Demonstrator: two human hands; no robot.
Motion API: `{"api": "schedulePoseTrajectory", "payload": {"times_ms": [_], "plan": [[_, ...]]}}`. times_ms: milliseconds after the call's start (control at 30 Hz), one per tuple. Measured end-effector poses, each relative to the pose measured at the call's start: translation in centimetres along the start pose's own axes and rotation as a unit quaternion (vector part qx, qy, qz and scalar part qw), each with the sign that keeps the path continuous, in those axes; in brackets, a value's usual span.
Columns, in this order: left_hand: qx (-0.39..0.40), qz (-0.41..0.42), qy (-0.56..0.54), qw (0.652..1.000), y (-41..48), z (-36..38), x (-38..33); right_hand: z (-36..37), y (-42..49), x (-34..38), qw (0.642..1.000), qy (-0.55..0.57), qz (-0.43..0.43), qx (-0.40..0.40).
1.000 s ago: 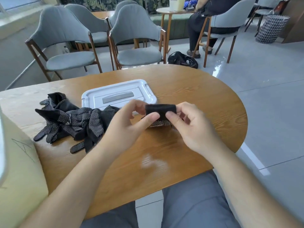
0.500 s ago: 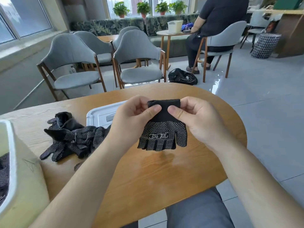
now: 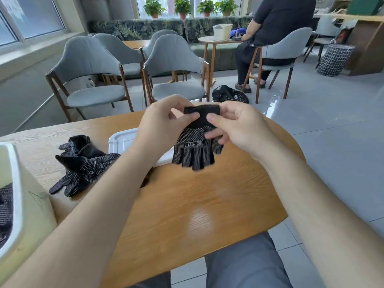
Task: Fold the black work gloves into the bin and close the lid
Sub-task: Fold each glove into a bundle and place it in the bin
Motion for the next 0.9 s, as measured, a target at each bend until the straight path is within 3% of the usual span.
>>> {"api": "schedulePoseTrajectory", "payload": {"times_ms": [133, 200, 300, 467, 800, 900], "plan": [[-0.039, 0.035, -0.03, 0.998, -0.9, 0.0, 0.0, -0.2, 0.0, 0.7, 0.996, -0.044, -0.082, -0.011], [-0.033, 0.054, -0.018, 0.998, -2.5, 1.6, 1.4, -0.1, -0.8, -1.1, 0.994, -0.065, -0.082, 0.007], [0.012, 0.086, 0.046, 0.995, -5.9, 5.1, 4.5, 0.2, -2.7, -5.7, 0.991, -0.117, -0.059, 0.028], [0.104, 0.205, 0.142, 0.963, -10.8, 9.1, 6.9, 1.5, -6.8, -11.8, 0.957, -0.261, -0.093, 0.082], [0.162, 0.292, 0.095, 0.938, -14.5, 8.1, 3.7, 1.1, -12.1, -11.2, 0.947, -0.233, -0.137, 0.172], [0.176, 0.298, 0.078, 0.935, -14.5, 8.0, 3.1, 0.0, -11.5, -10.7, 0.966, -0.178, -0.116, 0.149]]}}
Point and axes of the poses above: each hand's wrist, its own y-axis towards the middle knuckle, its own z-axis out of the palm, x = y × z, the point moved 7 cm from there along y, towards the middle knuckle, and after that the axes turned 14 degrees about y, right-handed, at the moved point
